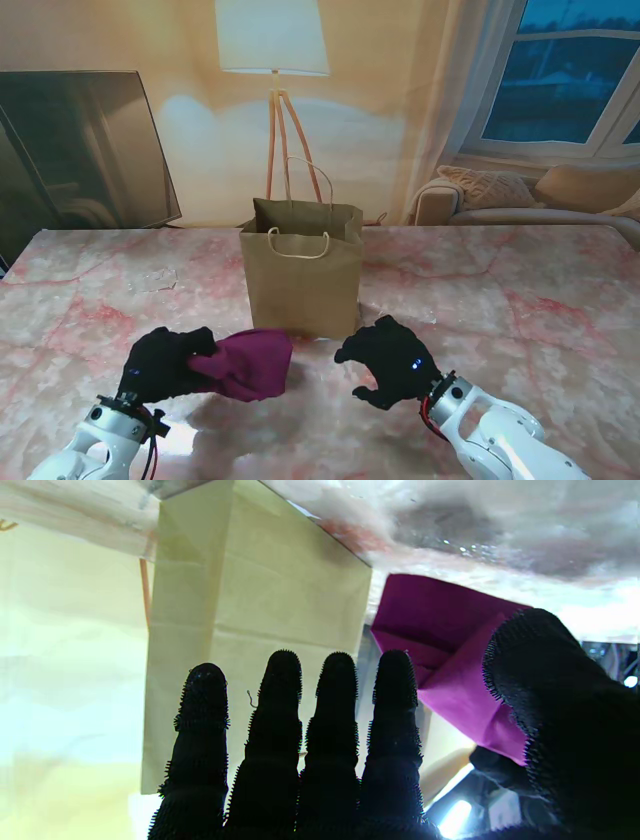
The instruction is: Fold the socks and the shorts into the kraft paper bag
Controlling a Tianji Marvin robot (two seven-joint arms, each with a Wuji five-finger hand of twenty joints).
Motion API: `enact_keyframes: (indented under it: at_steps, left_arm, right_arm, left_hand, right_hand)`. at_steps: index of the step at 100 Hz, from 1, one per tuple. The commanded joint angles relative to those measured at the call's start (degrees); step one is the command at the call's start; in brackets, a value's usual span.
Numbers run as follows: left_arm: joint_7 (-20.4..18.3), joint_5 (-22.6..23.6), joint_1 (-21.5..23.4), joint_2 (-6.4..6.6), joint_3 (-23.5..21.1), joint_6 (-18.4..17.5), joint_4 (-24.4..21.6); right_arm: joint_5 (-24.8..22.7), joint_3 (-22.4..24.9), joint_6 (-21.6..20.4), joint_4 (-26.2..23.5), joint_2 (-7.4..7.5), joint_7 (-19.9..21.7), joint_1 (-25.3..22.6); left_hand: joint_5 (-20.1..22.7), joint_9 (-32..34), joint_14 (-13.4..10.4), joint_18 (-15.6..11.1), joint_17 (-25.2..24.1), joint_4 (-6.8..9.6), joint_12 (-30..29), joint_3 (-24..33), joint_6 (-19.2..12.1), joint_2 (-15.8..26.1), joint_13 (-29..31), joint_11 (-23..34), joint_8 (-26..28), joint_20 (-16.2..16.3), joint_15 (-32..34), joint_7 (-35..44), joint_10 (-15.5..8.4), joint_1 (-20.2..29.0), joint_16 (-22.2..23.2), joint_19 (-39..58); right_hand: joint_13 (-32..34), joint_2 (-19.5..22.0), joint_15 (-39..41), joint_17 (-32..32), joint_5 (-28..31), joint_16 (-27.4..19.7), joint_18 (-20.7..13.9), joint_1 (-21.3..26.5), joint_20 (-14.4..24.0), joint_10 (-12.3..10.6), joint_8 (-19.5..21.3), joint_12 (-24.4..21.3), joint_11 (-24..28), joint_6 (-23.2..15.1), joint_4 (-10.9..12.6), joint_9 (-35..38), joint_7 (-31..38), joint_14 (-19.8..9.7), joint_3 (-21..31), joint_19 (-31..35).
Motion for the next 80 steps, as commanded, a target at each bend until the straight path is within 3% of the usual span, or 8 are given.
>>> enact_keyframes:
  at_steps: [1, 31, 48, 80]
  left_arm:
    - [0.1, 0.1, 0.3, 0.04, -1.2, 0.3, -1.7]
    - [-1.5, 1.6, 3.3, -0.26, -8.9, 0.6, -9.4]
    - [-4.3, 2.0, 3.9, -0.35, -13.5, 1.0, -13.8]
    - [-9.0, -2.8, -0.3, -0.73, -18.6, 1.4, -18.0]
  right_arm:
    - [0.4, 0.3, 0.7, 0.8, -0.38, 0.3, 0.3]
    - [2.3, 1.1, 2.0, 3.3, -0.85, 0.5, 1.9]
    - [3.6, 0.1, 2.4, 5.7, -1.05, 0.2, 3.9]
    - [5.9, -2.5, 3.3, 9.7, -1.39, 0.3, 7.3]
  left_hand:
    - [2.5, 0.7, 0.5, -0.2, 0.7, 0.88, 2.5, 7.5, -2.1, 0.8, 2.8, 3.1, 1.2, 0.0, 1.9, 3.1, -4.2, 6.6, 0.7, 1.8]
    - [2.6, 0.6, 0.1, -0.9, 0.6, 0.83, 3.1, 7.4, -2.1, 0.9, 2.7, 3.2, 1.4, 0.4, 1.7, 3.0, -4.6, 6.5, 0.7, 1.3]
    - [2.5, 0.6, -0.2, -1.4, 0.9, 0.91, 3.2, 7.4, -2.5, 0.9, 2.9, 3.1, 1.5, 0.7, 1.6, 2.8, -4.9, 6.3, 0.8, 1.0]
    - [2.4, 0.7, -0.4, -1.5, 0.9, 0.93, 3.6, 7.4, -2.5, 1.0, 2.9, 3.4, 1.7, 1.0, 1.8, 2.8, -4.8, 6.4, 1.3, 0.6]
  right_hand:
    - [0.9, 0.6, -1.2, -1.2, -0.6, -1.1, 0.2, -0.6, -1.4, 1.0, -0.7, -1.0, -0.9, 0.3, 3.8, 0.0, -0.8, 0.2, -0.8, -0.8]
    - [0.8, 1.2, -1.3, -1.5, -0.2, -1.0, 0.5, -0.4, -1.7, 1.2, -0.5, -1.1, -1.1, 0.2, 4.0, -0.1, -1.0, 0.4, -1.3, -0.6]
    - [0.6, 1.7, -1.2, -1.4, -0.1, -0.9, 0.7, -0.2, -1.7, 1.2, -0.4, -1.1, -1.2, 0.3, 4.2, -0.2, -1.1, 0.4, -1.5, -0.3]
    - [0.4, 2.6, -1.0, -1.4, 0.4, -0.6, 1.1, 0.2, -1.2, 1.3, -0.2, -1.0, -1.0, 0.2, 4.5, -0.3, -1.1, 0.5, -1.8, 0.7]
